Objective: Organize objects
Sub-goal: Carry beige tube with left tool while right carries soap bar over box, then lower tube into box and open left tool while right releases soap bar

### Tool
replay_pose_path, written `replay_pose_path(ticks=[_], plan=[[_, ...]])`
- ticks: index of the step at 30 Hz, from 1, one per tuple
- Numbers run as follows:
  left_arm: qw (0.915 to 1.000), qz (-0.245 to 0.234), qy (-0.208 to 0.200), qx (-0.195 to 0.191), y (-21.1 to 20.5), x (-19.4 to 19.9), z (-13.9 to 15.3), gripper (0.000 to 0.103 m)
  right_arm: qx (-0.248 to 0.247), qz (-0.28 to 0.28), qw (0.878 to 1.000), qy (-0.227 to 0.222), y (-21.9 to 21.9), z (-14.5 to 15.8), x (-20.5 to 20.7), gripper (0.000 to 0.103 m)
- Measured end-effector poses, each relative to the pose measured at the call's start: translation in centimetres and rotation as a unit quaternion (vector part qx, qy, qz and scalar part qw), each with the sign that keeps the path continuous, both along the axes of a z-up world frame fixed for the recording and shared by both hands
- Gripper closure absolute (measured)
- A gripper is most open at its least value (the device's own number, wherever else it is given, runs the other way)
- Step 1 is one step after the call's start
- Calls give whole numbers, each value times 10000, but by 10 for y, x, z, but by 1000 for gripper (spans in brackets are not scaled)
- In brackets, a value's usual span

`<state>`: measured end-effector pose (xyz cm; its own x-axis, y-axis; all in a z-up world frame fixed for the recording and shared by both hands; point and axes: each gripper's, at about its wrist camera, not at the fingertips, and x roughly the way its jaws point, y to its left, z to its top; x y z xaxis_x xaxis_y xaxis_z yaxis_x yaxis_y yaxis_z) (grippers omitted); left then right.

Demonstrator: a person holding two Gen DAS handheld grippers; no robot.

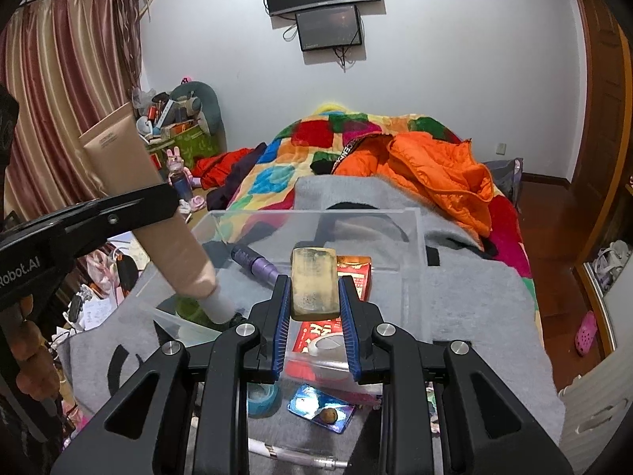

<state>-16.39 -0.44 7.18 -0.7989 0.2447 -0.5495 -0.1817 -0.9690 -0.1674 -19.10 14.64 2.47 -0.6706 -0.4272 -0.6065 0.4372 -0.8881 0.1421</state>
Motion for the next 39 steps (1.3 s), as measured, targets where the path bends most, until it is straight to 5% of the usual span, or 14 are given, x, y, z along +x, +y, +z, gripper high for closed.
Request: replay_pose_path(ticks=[18, 27, 39], plan=[[9980, -57, -611, -178, 6, -31, -51, 94, 265, 167, 9989, -343, -23, -30, -16, 81], [9951, 423, -512, -732, -10, -22, -55, 48, 352, 112, 9990, -262, -25, -28, -12, 81], [9939, 505, -393, -895, -10, 5, -49, 34, 411, 97, 9990, -140, -21, -19, 5, 73]])
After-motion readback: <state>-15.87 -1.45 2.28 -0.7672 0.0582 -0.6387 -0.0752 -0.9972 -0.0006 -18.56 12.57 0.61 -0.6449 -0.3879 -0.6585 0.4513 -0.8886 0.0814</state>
